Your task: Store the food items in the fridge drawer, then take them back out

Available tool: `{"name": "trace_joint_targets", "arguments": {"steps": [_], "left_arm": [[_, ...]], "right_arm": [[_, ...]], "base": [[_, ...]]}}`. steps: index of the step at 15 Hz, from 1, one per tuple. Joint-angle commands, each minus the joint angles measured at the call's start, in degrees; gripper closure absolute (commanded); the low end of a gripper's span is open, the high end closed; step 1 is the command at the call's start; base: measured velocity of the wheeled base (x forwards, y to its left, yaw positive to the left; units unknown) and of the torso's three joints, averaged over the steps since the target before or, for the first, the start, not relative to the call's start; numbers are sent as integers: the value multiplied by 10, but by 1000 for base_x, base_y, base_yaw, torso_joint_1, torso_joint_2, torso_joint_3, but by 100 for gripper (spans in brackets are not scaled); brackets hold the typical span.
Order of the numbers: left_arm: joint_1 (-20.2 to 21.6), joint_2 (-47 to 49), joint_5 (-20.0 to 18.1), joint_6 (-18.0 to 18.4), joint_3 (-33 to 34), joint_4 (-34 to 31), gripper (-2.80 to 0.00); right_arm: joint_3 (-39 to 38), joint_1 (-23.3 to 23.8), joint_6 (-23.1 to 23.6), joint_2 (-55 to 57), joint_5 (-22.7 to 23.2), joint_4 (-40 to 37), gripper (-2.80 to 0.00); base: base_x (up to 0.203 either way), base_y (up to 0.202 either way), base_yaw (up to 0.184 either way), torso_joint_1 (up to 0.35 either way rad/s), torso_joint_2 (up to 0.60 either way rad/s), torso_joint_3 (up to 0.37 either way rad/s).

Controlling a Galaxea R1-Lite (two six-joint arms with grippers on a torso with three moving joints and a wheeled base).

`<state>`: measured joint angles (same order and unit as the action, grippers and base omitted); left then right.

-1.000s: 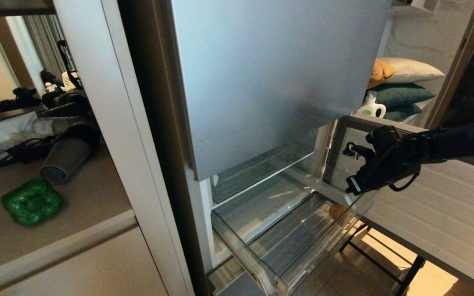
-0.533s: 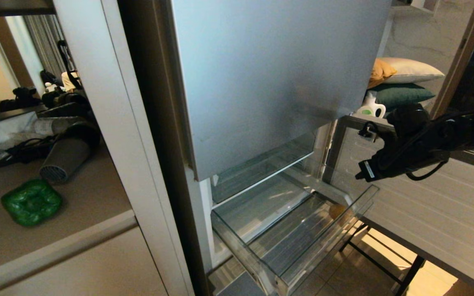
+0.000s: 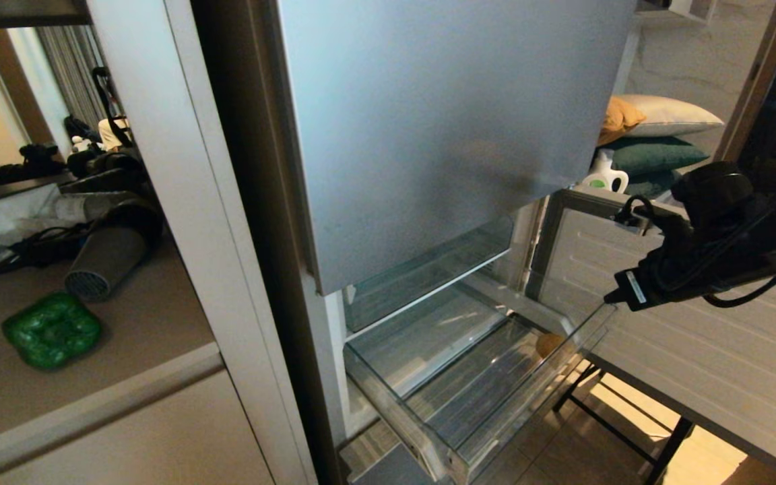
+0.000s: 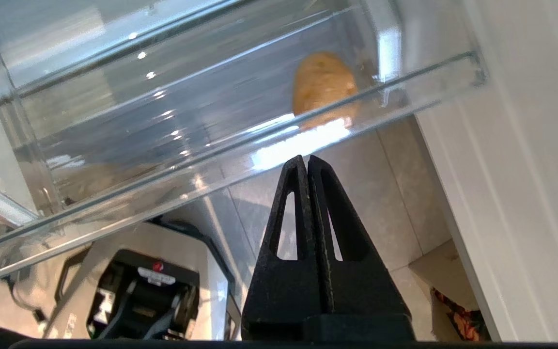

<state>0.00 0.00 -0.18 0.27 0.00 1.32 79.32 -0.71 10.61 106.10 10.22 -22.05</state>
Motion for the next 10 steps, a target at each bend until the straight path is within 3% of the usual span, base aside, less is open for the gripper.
{"name": "trace_joint_targets", "arguments": {"steps": [1,6,10], "left_arm": [[0,1,0,0,6,0,0],[0,1,0,0,6,0,0],[0,1,0,0,6,0,0]], "right_arm": [[-14,0,0,-19,1,-1,0],[-19,5,-29,-4,-3,0,0],[-26,28,-29,16,-41,-1,0]], "base": [[0,0,0,0,0,0],[2,-5,148,4,1,0],[0,-1,41,1,2,1]]}}
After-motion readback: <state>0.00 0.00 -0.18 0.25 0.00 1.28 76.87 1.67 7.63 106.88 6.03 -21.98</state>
